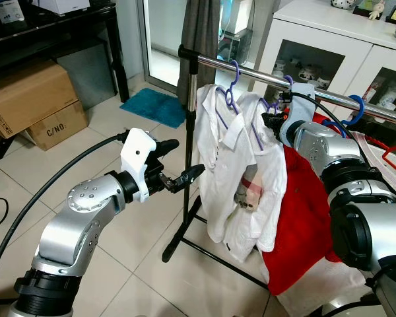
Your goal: Hang hanger
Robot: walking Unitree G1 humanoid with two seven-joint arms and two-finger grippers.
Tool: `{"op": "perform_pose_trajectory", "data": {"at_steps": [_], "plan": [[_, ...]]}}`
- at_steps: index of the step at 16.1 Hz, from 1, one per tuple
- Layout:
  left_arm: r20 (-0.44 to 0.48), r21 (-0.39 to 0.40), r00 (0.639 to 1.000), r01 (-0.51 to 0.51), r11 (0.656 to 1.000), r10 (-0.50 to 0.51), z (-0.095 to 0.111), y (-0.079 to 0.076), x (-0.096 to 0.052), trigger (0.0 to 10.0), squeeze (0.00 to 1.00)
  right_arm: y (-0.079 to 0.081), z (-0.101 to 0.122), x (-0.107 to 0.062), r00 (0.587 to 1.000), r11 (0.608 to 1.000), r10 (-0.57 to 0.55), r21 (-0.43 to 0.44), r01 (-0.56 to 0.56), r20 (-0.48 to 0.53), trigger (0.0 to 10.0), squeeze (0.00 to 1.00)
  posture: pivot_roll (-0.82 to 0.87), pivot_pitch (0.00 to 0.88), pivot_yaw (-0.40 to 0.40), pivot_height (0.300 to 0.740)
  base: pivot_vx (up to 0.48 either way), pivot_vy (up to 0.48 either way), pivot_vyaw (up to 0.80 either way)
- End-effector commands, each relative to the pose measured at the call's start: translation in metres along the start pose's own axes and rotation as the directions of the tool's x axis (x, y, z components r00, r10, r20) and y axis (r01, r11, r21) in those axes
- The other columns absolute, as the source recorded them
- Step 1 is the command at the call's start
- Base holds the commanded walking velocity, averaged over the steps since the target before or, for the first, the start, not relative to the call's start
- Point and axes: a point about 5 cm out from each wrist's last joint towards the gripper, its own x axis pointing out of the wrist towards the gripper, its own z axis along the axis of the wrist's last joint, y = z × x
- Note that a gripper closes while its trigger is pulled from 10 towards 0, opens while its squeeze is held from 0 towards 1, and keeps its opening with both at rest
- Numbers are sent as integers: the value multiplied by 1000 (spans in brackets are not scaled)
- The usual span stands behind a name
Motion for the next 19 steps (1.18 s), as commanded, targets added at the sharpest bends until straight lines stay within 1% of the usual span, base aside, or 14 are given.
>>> {"op": "perform_pose_trajectory", "data": {"at_steps": [1, 11, 12, 13, 14, 15, 16, 19], "plan": [[-5, 18, 1000, 14, 1000, -14, 1, -1, 2, 10000, 0, 0, 9, 0, 1000, 1000, -1, -12, 1, 19, 0, 0, -35, 0, -45, 740, 0, 0, 0], [-5, 25, 1000, 17, 1000, -17, 2, 0, 4, 10000, 0, 3, 7, 1, 999, 998, 21, -60, -19, 29, 0, 0, -36, 0, -39, 740, 0, 0, 0], [-4, 26, 1000, 17, 1000, -17, 2, 0, 4, 10000, 0, 4, 7, 1, 999, 997, 22, -74, -20, 24, 6549, 0, -36, 0, -39, 740, 0, 0, 0], [-4, 27, 1000, 17, 999, -17, 2, 0, 5, 10000, 0, 5, 7, 1, 1000, 996, 20, -83, -18, 19, 10000, 0, -38, 0, -38, 740, 0, 0, 0], [-5, 27, 1000, 18, 999, -17, 2, 0, 5, 10000, 0, 6, 7, 2, 1000, 996, 18, -83, -16, 17, 10000, 0, -38, 0, -38, 740, 0, 0, 0], [-5, 28, 1000, 18, 999, -18, 2, 0, 5, 10000, 0, 6, 7, 2, 1000, 996, 11, -86, -9, 15, 10000, 435, -40, 0, -37, 740, 0, 0, 0], [-5, 28, 1000, 20, 999, -19, 2, 0, 5, 10000, 0, 7, 8, 2, 1000, 996, 3, -86, -2, 13, 10000, 1000, -41, 0, -37, 740, 0, 0, 0], [-6, 29, 1000, 21, 999, -21, 2, 0, 6, 10000, 0, 5, 10, 2, 1000, 996, -27, -85, 27, 11, 10000, 1000, -41, 0, -43, 740, 0, 0, 0]]}}
